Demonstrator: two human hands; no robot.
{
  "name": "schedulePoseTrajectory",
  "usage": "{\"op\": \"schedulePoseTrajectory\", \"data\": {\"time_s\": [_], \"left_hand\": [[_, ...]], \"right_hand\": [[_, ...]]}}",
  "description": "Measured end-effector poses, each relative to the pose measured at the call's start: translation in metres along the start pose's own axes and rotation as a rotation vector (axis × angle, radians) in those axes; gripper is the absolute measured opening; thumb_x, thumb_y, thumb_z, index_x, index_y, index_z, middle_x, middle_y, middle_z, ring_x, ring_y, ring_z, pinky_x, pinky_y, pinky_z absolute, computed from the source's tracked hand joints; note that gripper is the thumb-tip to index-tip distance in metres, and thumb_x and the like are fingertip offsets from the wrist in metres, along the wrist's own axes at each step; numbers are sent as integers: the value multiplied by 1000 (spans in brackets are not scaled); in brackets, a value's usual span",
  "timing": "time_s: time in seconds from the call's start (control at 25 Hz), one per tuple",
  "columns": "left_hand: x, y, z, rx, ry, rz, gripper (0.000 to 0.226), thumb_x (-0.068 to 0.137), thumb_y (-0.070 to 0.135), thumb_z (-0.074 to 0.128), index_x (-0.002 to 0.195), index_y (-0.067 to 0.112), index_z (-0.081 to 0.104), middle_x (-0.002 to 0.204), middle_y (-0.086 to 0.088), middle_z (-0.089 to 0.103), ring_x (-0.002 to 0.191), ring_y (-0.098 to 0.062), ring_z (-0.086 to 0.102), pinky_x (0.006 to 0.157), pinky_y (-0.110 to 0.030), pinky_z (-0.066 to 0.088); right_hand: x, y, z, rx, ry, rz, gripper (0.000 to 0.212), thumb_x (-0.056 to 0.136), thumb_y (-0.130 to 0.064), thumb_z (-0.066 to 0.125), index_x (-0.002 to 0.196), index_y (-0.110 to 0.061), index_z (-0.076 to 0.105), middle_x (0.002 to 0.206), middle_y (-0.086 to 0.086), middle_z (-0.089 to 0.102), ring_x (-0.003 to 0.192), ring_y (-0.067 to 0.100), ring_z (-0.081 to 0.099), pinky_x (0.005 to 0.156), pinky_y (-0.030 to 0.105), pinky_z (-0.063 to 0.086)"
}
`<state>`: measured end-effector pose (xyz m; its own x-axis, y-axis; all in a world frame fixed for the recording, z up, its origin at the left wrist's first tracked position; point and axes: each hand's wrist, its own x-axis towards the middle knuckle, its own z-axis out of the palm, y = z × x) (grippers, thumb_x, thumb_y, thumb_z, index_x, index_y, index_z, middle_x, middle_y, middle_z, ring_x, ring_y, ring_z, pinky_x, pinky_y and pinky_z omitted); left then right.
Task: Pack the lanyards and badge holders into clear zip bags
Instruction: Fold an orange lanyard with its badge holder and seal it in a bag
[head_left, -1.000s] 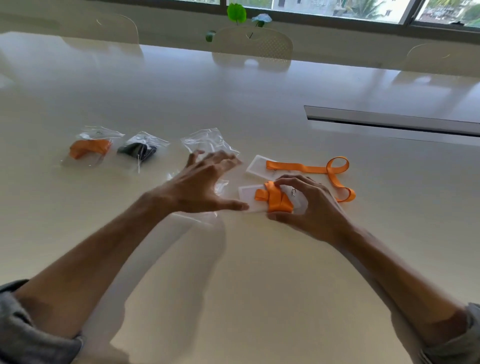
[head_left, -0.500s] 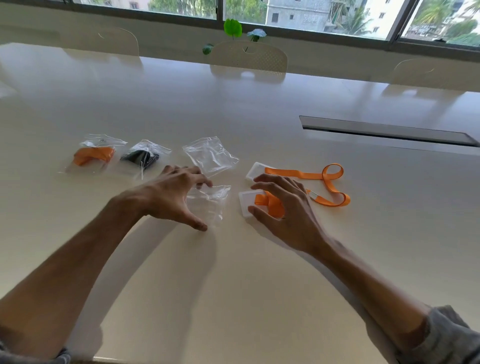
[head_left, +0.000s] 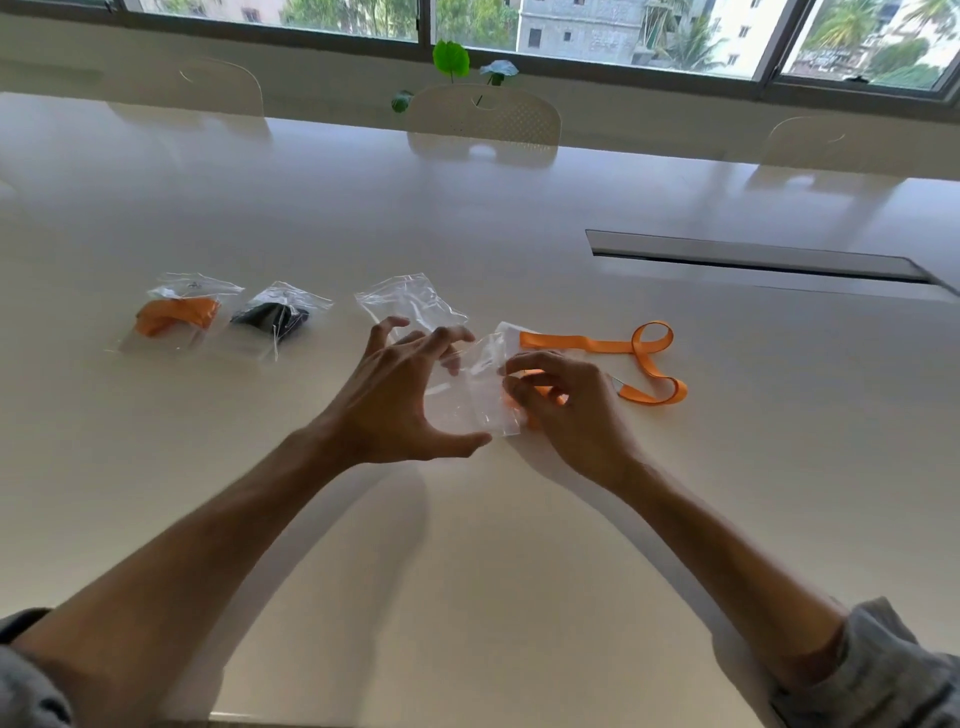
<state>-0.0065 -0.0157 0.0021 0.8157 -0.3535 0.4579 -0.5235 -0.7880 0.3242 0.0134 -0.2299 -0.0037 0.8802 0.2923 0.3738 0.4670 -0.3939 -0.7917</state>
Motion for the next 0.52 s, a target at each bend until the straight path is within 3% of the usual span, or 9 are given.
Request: {"op": "schedulePoseTrajectory", "data": {"time_s": [0.16,0.24,0.36,0.44,0.52], "left_hand": [[0,15,8,57,57,86,99,62,71,71,136,12,45,109,2,66,104,-14,60,109,-41,27],[0,21,10,69,110,109,100,63,69,71,137,7,46,110,0,65,101,-17,61,105,-41,33],[-2,28,9,56,186,154,93,65,61,76,132,2,51,109,-4,67,99,-21,62,99,-37,37],[1,30,8,51,219,177,87,65,56,77,129,1,54,109,-6,67,99,-22,61,97,-36,37],[3,30,7,33,229,189,84,66,52,78,128,1,55,109,-7,66,98,-23,61,96,-34,37]], "right_hand": [[-2,-6,4,192,24,16,22,82,-2,70,91,-20,78,94,-9,75,84,11,72,80,43,60],[-5,-10,6,262,14,0,18,82,-13,74,92,-28,78,96,-8,74,87,15,71,80,41,60],[-11,-13,11,267,27,30,17,76,-47,75,90,-37,78,108,-11,67,94,16,67,75,43,59],[-10,-15,11,156,26,30,33,75,-62,67,90,-34,79,120,-18,59,102,7,61,75,44,58],[-7,-17,9,75,4,-13,38,78,-66,61,93,-36,77,128,-35,45,111,-7,51,85,42,56]]}}
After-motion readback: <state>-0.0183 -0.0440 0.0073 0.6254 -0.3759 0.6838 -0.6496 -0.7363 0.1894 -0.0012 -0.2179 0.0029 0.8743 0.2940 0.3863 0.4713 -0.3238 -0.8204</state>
